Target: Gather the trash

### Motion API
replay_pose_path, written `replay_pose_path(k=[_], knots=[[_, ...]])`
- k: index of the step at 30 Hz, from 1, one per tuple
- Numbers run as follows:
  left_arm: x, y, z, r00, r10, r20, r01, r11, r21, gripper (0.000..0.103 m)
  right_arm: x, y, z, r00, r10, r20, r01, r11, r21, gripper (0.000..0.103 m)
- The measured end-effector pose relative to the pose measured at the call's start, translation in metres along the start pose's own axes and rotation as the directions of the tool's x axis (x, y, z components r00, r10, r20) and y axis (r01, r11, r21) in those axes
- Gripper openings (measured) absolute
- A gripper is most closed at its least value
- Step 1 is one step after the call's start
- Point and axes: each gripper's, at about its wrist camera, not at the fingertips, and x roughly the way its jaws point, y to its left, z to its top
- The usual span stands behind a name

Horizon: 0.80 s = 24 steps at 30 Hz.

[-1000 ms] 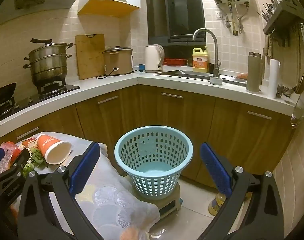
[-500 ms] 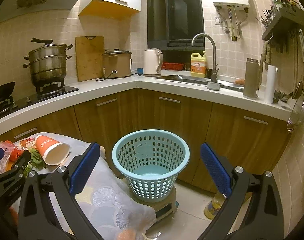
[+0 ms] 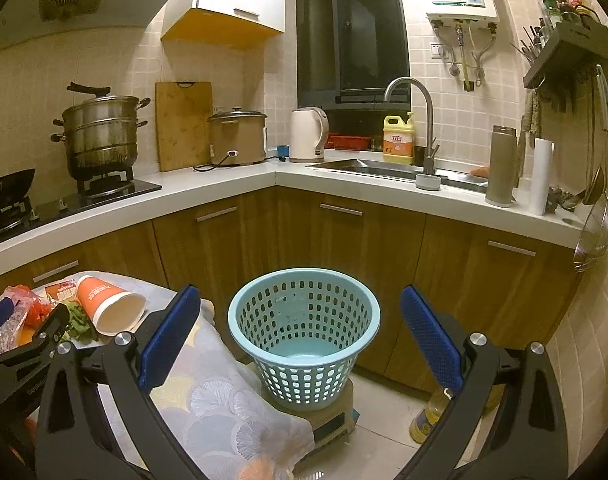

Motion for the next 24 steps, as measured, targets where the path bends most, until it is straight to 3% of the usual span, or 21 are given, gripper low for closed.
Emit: replay_pose_path(k=[24], knots=[[-0.0001, -0.0004, 0.0001, 1.000, 0.000, -0.002, 0.000, 1.000, 0.000, 0.096, 0.0001, 0.0023, 0.0008, 1.000, -0.003, 0.001, 0.003, 1.000, -0.008, 0.095]])
